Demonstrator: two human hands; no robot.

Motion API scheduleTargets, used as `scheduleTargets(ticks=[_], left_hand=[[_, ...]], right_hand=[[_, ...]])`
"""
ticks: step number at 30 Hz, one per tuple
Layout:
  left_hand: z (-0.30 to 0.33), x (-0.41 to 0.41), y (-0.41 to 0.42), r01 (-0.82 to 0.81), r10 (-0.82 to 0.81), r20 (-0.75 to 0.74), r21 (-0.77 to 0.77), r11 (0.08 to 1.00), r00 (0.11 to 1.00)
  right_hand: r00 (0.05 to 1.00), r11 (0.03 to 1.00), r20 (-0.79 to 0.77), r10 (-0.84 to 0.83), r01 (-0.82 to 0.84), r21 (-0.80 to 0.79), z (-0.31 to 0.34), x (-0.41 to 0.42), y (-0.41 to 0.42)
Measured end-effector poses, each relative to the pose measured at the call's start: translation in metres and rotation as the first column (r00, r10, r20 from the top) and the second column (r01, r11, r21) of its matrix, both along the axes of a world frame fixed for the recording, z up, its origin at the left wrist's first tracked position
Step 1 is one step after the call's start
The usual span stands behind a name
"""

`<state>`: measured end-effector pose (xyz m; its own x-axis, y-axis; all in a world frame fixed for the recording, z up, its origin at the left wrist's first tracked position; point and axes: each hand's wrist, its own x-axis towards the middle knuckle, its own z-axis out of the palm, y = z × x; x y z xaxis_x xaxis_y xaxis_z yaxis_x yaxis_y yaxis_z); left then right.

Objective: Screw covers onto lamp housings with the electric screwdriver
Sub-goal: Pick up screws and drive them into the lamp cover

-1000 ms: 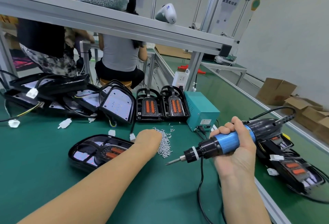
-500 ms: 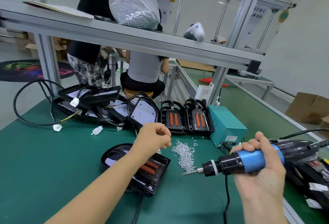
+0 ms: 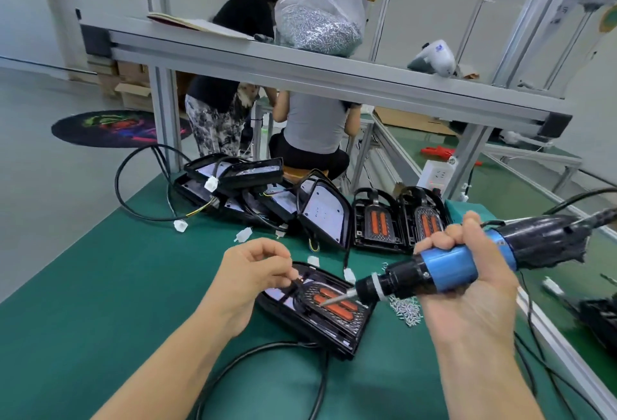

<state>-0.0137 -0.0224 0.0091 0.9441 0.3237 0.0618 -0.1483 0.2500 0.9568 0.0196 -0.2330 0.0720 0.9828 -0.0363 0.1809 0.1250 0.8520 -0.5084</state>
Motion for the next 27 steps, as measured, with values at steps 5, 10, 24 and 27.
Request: scheduleTargets(ticks=[5, 10, 24, 27], left_hand=[[-0.007, -0.008, 0.007, -0.025, 0.024, -0.010, -0.144, 0.989, 1.000], [-0.011, -0.010, 0.008, 0.003, -0.004, -0.005, -0.240, 0.971, 1.000], [-0.009, -0.018, 0.006, 0.090, -0.090, -0.103, -0.003, 0.996, 0.991], [-0.007, -0.018, 0.004, 0.075, -0.068, -0.110, 0.062, 0.995, 0.992]], right_hand=[[0.999, 1.000, -0.027, 0.022, -0.022, -0.004, 0.002, -0.005, 0.016], [0.999, 1.000, -0.042, 0.012, -0.012, -0.007, 0.003, -0.007, 0.019], [1.000, 1.000, -0.019, 0.023, -0.023, 0.007, -0.003, -0.006, 0.022], [1.000, 1.000, -0.004, 0.012, -0.012, 0.011, -0.001, -0.006, 0.023]])
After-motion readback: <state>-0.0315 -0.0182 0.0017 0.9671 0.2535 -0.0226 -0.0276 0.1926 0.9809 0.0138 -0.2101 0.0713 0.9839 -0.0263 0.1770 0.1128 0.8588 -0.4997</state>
